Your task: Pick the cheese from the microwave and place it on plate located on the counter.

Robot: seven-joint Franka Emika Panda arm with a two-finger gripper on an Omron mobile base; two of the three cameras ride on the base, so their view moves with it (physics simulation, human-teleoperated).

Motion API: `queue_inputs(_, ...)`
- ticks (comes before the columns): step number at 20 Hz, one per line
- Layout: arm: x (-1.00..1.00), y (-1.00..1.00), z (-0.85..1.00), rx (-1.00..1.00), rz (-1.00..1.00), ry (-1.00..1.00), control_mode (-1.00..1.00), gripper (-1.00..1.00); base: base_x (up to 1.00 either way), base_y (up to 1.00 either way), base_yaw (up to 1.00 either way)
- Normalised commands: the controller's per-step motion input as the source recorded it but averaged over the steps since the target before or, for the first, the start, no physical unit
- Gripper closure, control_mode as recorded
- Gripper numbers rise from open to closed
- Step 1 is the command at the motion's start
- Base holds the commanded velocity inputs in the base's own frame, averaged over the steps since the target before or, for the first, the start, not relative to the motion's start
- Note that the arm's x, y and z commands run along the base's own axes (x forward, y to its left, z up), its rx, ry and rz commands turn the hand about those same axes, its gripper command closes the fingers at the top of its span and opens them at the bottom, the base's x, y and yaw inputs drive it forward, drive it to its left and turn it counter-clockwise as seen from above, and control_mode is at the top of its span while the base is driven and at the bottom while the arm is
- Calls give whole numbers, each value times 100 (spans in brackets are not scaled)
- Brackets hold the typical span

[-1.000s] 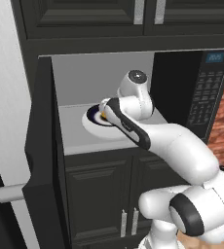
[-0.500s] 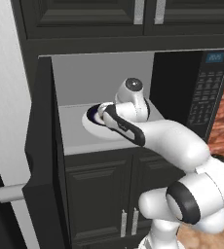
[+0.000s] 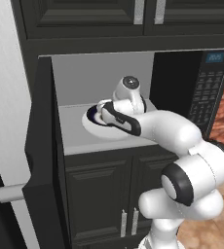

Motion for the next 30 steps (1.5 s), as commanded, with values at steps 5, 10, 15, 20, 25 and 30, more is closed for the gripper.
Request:
queue_inputs(5,2,0,-29,0,0,0,-100,-100,0,0,0)
queue_inputs(10,10,0,-16,0,0,0,-100,-100,0,0,0)
queue_inputs(15,19,0,0,0,0,0,-100,-100,0,0,0)
queue_inputs(20,23,0,0,0,0,0,-100,-100,0,0,0)
queue_inputs(25,13,3,-4,0,0,0,-100,-100,0,0,0)
queue_inputs(30,10,9,-14,0,0,0,-100,-100,0,0,0)
